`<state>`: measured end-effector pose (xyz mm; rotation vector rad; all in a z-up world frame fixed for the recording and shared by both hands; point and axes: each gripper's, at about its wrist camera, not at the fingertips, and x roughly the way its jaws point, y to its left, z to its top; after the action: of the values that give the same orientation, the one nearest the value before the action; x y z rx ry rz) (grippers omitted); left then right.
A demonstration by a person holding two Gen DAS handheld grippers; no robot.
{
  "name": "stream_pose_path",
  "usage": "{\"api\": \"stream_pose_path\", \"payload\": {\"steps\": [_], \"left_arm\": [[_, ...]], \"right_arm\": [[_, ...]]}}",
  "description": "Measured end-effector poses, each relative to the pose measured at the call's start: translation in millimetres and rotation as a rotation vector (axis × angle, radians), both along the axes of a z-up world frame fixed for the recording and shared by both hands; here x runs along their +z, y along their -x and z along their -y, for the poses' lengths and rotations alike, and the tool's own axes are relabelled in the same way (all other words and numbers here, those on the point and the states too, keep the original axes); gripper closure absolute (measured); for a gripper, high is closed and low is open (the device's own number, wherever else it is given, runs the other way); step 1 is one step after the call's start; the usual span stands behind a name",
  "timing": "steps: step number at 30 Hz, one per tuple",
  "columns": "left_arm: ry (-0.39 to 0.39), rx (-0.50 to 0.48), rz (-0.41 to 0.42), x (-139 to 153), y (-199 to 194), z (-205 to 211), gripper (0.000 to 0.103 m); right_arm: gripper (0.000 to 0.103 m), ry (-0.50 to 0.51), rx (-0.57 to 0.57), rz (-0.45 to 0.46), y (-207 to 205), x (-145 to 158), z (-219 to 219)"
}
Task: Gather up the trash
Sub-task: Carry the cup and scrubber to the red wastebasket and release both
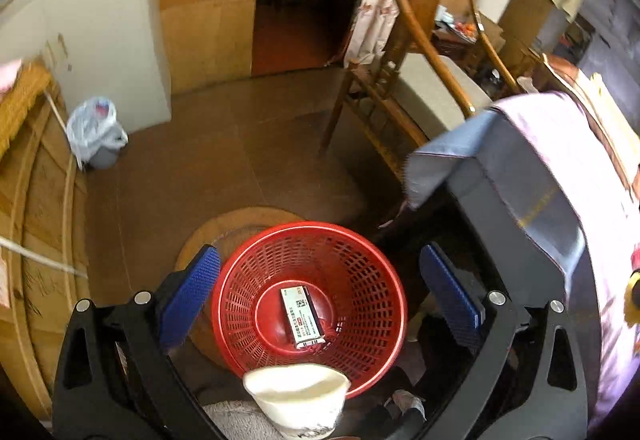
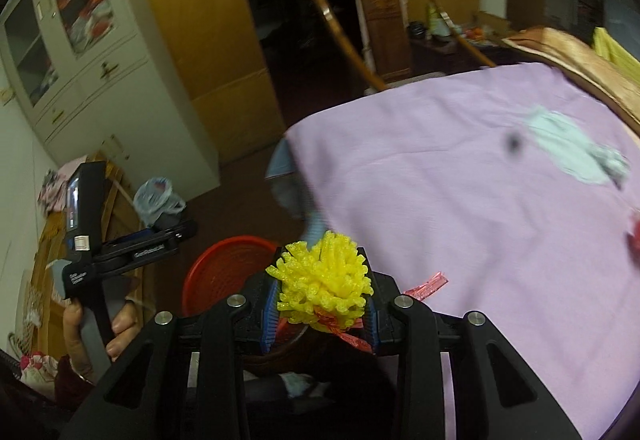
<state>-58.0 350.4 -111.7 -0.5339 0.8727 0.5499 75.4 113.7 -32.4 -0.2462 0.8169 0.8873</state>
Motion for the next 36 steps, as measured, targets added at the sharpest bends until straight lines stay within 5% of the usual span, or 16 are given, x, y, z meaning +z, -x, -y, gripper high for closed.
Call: {"api": "stream_pose_path", "payload": {"steps": [14, 21, 31, 36], "left_arm": [[0.006, 0.051, -0.035, -14.4, -5.3, -22.7, 0.007], [0.048, -0.097, -0.14, -23.1, -15.7, -2.1, 0.007], [0.014, -0.156, -0.432, -32.9, 6.2, 33.4, 0.007], [-0.074, -0.22, -0.6, -45.1, 25.2, 50.7, 0.007]], "right_arm": [[0.069, 0.077, 0.131, -0.121, 2.7, -32.6, -58.4], [0.069, 0.077, 0.15, -0.115, 4.7, -35.5, -62.7], [0.068, 0.0, 0.174, -0.146, -16.4, -36.5, -40.2], [0.067, -0.039, 0.2, -0.15, -18.0, -35.5, -33.8]]}}
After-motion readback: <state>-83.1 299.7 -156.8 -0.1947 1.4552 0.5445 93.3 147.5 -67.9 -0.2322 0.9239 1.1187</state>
